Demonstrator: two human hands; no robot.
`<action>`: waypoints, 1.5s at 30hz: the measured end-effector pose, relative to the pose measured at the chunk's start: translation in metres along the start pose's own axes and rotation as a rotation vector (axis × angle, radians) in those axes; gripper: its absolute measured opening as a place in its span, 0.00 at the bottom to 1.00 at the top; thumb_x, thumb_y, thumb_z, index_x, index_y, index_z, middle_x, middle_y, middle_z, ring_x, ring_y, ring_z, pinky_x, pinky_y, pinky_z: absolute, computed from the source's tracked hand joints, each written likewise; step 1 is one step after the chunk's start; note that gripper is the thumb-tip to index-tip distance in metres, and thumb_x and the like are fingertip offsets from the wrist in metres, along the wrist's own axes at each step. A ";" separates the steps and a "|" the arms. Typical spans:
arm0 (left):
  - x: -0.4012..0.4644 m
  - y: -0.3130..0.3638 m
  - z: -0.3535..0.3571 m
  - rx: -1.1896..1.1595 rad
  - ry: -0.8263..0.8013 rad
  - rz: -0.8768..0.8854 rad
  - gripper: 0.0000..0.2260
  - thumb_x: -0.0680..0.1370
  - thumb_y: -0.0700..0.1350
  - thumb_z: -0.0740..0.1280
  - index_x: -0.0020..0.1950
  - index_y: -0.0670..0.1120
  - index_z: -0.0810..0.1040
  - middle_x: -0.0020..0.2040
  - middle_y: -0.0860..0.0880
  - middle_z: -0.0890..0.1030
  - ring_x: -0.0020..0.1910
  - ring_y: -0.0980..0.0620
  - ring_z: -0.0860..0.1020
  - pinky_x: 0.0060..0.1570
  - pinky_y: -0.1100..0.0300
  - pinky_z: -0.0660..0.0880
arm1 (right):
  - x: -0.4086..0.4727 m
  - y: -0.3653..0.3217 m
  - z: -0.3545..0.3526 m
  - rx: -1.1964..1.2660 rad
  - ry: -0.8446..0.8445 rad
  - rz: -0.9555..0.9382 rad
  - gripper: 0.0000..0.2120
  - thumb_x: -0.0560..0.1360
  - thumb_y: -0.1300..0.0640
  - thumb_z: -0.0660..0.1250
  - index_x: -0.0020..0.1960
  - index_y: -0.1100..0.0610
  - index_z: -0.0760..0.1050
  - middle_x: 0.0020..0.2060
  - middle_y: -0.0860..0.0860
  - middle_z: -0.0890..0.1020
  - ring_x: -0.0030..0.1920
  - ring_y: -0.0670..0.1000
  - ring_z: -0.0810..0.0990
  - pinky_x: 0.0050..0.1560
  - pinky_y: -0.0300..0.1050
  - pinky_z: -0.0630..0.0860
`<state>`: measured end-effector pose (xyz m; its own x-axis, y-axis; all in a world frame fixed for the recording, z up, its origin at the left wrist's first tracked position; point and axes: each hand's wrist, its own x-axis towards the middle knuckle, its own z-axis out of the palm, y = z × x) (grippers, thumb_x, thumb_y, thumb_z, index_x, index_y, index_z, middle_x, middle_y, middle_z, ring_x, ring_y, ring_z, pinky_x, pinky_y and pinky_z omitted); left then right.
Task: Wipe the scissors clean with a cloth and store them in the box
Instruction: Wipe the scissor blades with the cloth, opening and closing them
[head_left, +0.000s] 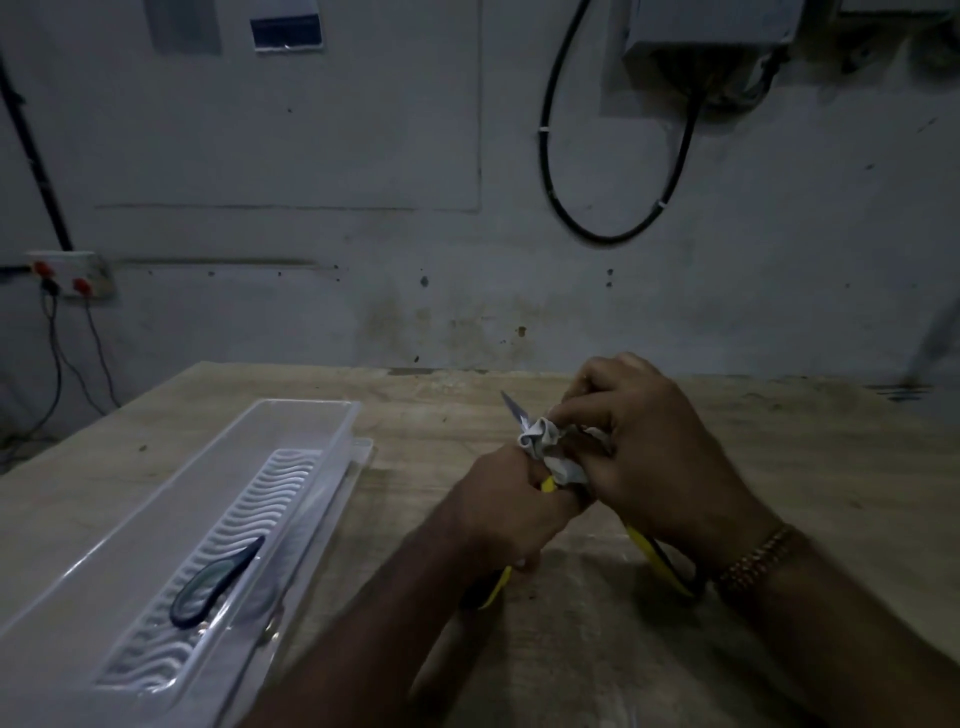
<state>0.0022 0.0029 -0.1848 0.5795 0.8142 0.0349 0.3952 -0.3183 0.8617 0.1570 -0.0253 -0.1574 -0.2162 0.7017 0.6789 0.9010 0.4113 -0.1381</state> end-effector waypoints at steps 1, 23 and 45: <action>-0.001 0.001 -0.001 0.018 0.000 0.012 0.13 0.83 0.46 0.68 0.39 0.56 0.78 0.23 0.63 0.75 0.20 0.64 0.71 0.29 0.65 0.69 | 0.001 -0.001 0.002 0.000 0.007 0.002 0.07 0.69 0.59 0.77 0.47 0.54 0.88 0.39 0.49 0.76 0.44 0.52 0.73 0.41 0.46 0.70; -0.003 0.004 -0.001 0.125 0.082 0.024 0.19 0.80 0.52 0.72 0.30 0.51 0.74 0.19 0.57 0.74 0.17 0.61 0.71 0.21 0.67 0.71 | 0.024 -0.015 0.021 -0.025 0.149 0.083 0.07 0.69 0.60 0.79 0.47 0.56 0.88 0.37 0.48 0.71 0.41 0.52 0.72 0.40 0.41 0.64; -0.004 0.002 -0.003 0.211 0.042 0.191 0.05 0.83 0.47 0.68 0.53 0.49 0.84 0.31 0.64 0.74 0.27 0.77 0.73 0.28 0.80 0.68 | 0.022 -0.014 0.006 -0.022 -0.123 0.149 0.05 0.67 0.62 0.78 0.41 0.53 0.86 0.38 0.49 0.75 0.39 0.50 0.74 0.36 0.44 0.73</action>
<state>-0.0015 0.0003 -0.1816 0.6295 0.7477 0.2116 0.4237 -0.5585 0.7131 0.1380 -0.0124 -0.1450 -0.1228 0.8206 0.5582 0.9342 0.2854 -0.2141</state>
